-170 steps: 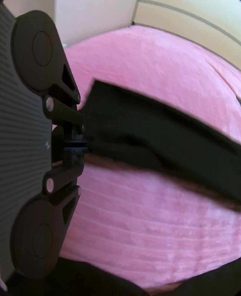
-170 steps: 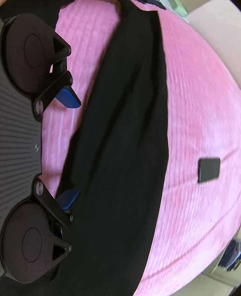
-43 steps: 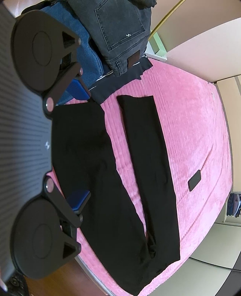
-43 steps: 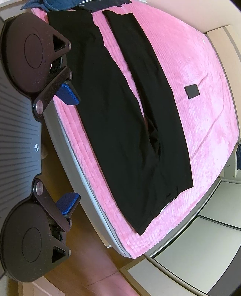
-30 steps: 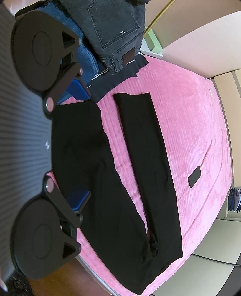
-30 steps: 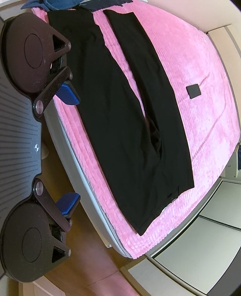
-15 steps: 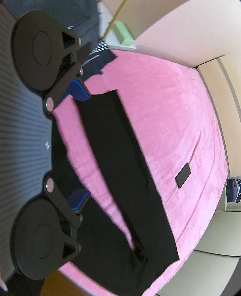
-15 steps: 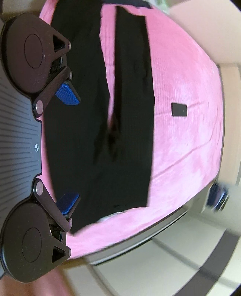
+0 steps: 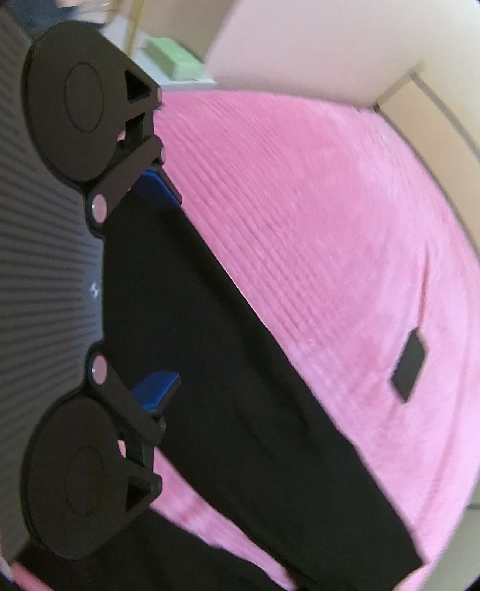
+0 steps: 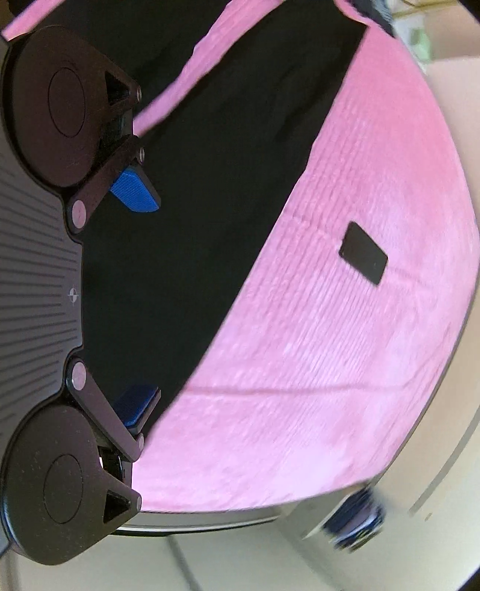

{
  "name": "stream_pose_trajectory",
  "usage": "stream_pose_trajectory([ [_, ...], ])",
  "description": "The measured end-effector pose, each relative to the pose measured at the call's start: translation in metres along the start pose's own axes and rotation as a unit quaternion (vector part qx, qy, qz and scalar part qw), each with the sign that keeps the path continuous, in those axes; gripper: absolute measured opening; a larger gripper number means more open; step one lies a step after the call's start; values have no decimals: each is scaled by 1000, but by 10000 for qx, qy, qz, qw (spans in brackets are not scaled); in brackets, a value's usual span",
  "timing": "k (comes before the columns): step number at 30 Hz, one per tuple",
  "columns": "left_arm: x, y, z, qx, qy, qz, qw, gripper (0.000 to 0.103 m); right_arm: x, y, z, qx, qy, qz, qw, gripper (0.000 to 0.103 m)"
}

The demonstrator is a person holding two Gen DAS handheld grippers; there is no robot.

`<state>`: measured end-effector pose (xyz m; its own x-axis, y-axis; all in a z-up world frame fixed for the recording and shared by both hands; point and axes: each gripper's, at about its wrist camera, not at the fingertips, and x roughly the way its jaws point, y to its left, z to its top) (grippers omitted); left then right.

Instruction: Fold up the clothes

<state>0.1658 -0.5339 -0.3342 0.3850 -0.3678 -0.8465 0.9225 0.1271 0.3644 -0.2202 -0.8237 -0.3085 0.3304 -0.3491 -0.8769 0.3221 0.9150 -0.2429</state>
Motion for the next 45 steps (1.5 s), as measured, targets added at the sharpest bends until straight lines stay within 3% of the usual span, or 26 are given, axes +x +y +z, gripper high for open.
stream_pose_trajectory([
  [1,16,4,3,151,19,-58,9999,86,13,-2,6,-123,9,24,9999,83],
  [2,35,9,6,299,62,-141,9994,84,27,-3,11,-239,19,42,9997,80],
  [6,100,29,16,775,227,-399,9959,63,75,-5,22,-374,89,65,9992,80],
  [9,140,42,21,1158,443,-680,9900,56,108,-3,26,-504,249,128,9983,80],
  [11,160,44,20,1506,617,-917,9824,45,127,-3,28,-767,395,144,9962,80],
  [13,170,44,18,1764,681,-1033,9765,22,140,-10,26,-1083,514,90,9927,80],
  [15,172,43,17,1914,662,-1046,9737,8,154,-23,24,-1350,646,44,9887,80],
  [18,173,42,14,2109,620,-1025,9702,2,177,-49,23,-1584,834,63,9838,79],
  [20,166,39,11,2195,547,-890,9700,1,195,-63,26,-1745,993,212,9794,70],
  [25,147,32,7,2350,443,-523,9696,1,237,-90,30,-2711,1457,325,9509,57],
  [28,139,20,10,2378,495,-346,9694,1,256,-104,28,-2976,1738,592,9369,56],
  [29,138,18,10,2378,521,-290,9695,1,259,-107,27,-3020,1784,711,9338,49],
  [30,136,15,11,2371,554,-258,9696,1,260,-109,27,-2999,1799,849,9330,38],
  [31,134,12,13,2352,591,-212,9699,1,259,-110,27,-2977,1805,961,9325,16],
  [33,129,9,17,2299,631,-103,9711,1,252,-112,24,-2927,1721,918,9361,3],
  [37,97,7,24,2073,485,180,9769,1,206,-125,15,-2591,1099,605,9577,3],
  [41,21,-7,15,1873,112,538,9808,1,124,-126,-12,-2484,292,35,9682,3],
  [45,-67,-42,-19,1598,-97,630,9851,1,32,-98,-79,-2092,-224,-623,9756,3],
])
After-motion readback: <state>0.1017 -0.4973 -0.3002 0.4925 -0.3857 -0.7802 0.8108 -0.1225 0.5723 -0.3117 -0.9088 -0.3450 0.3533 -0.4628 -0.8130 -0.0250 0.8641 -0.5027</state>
